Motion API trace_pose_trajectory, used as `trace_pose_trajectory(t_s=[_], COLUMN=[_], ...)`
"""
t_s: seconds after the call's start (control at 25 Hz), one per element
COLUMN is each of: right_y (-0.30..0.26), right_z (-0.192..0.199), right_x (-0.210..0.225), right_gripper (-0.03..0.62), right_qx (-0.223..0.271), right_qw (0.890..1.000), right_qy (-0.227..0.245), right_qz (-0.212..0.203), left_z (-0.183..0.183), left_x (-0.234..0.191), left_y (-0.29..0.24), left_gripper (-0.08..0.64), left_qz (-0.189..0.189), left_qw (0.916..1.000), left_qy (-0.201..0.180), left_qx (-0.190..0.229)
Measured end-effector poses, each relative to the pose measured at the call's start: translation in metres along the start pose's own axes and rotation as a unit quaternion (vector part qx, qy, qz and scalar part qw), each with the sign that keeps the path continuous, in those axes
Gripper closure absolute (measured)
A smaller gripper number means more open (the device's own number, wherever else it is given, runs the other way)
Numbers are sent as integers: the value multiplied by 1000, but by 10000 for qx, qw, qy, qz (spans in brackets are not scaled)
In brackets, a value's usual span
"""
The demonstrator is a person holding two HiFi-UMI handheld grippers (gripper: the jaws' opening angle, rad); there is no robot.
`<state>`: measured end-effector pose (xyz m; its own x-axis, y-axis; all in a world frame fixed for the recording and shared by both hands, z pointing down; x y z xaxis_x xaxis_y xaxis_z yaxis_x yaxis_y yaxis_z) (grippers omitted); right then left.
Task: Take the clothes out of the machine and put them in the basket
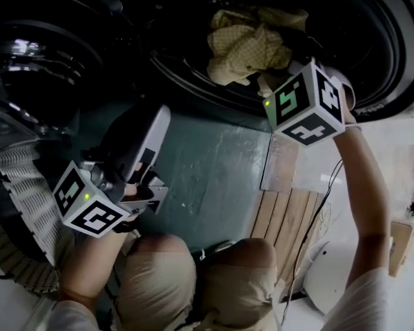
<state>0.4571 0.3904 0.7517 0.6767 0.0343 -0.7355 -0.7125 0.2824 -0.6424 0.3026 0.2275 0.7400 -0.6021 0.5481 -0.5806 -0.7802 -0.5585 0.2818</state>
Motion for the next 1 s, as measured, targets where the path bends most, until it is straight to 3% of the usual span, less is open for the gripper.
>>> trace_pose_trajectory(t_s=[0.24,0.52,0.8,1.0], right_y=[27,85,149,192], right_z=[-12,-34,-74,-101], right_x=[-11,-6,19,30], right_gripper=[367,367,367,367], right_qx=[-29,-52,170,443], right_qw=[9997,9972,9930,9902], right_qy=[-82,-212,-204,-10], right_qz=[-230,-713,-1152,-1326], left_z=[-23,-90,-170,-222], left_x=[35,82,135,178], left_y=[1,13,16,11], left_gripper=[548,548,548,548], left_qz=[-473,-866,-1391,-1850], left_qw=[9980,9948,9891,9826], left_qy=[415,494,360,165], left_qx=[-99,-214,-320,95])
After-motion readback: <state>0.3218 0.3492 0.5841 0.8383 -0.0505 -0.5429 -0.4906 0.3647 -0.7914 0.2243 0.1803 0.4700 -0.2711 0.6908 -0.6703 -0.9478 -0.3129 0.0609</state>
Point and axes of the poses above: the fingertips, and each gripper's own axes: y backward along the fingers, x to its right, z out of its underside, the point moved 3 cm from there along y, backward along the fingers, and after that the axes turned 1 degree about -x, right-handed, at the moved point
